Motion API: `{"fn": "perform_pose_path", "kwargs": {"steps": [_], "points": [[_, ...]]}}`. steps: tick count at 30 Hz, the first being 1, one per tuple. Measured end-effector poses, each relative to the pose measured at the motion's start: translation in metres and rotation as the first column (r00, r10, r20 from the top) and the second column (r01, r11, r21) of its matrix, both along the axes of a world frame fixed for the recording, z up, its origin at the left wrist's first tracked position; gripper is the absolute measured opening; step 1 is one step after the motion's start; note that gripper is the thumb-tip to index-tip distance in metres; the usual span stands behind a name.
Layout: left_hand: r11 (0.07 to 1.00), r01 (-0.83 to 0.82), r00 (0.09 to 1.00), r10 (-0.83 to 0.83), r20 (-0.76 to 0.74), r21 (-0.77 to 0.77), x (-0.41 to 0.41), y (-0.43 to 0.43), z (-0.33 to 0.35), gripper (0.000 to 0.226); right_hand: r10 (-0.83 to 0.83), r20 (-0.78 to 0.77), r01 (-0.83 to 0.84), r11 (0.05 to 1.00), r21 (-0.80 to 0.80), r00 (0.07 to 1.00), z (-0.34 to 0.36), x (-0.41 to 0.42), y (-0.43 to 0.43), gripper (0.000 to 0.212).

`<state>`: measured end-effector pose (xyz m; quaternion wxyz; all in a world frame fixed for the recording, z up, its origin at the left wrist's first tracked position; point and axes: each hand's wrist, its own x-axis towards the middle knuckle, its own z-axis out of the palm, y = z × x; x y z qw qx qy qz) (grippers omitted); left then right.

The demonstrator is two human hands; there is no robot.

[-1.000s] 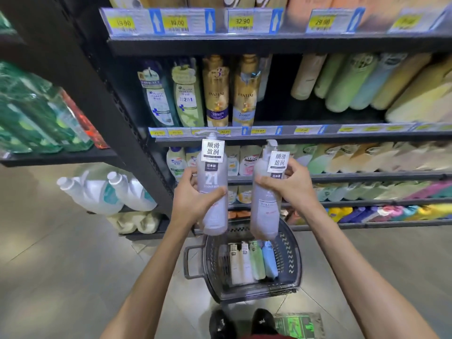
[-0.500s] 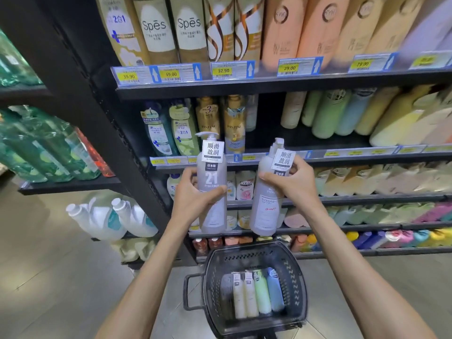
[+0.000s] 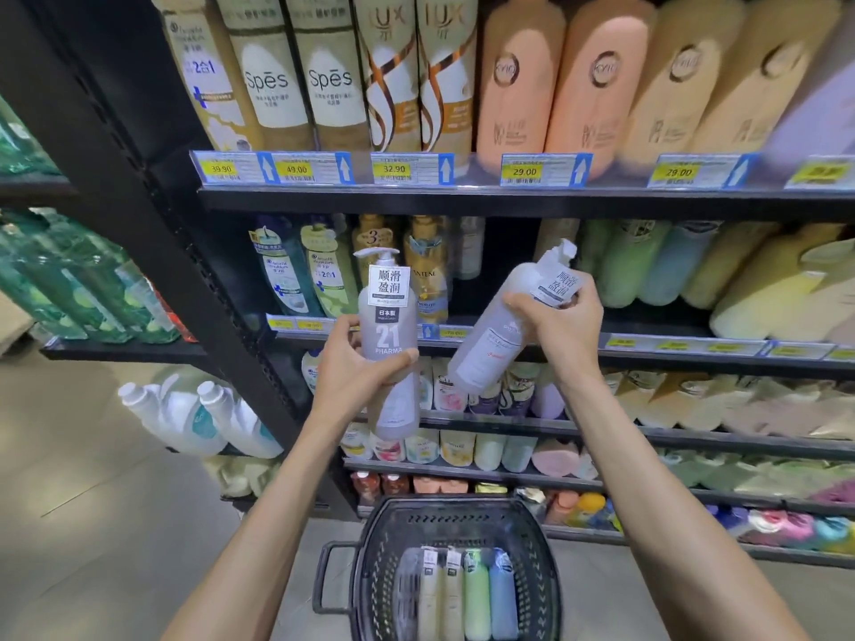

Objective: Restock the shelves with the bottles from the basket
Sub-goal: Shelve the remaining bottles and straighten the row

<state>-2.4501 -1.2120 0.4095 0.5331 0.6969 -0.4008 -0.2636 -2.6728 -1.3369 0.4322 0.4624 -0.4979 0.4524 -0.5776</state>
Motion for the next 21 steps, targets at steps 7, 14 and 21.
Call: {"fn": "perform_pose_path", "kwargs": {"steps": [7, 14, 21], "points": [[1.0, -0.018, 0.999, 0.018, 0.035, 0.002, 0.004, -0.009, 0.001, 0.068, -0.16, 0.202, 0.161, 0.987, 0.015, 0.966, 0.003, 0.0, -0.027, 0.046], [0.999, -0.036, 0.996, 0.035, 0.087, 0.013, 0.024, -0.013, 0.004, 0.068, -0.265, 0.248, 0.278, 0.96, -0.019, 0.932, 0.002, 0.017, -0.04, 0.057], [1.0, -0.006, 0.994, 0.004, 0.107, 0.017, 0.043, -0.018, 0.007, 0.069, -0.333, 0.25, 0.352, 0.935, -0.037, 0.909, -0.009, 0.037, -0.048, 0.058]]}}
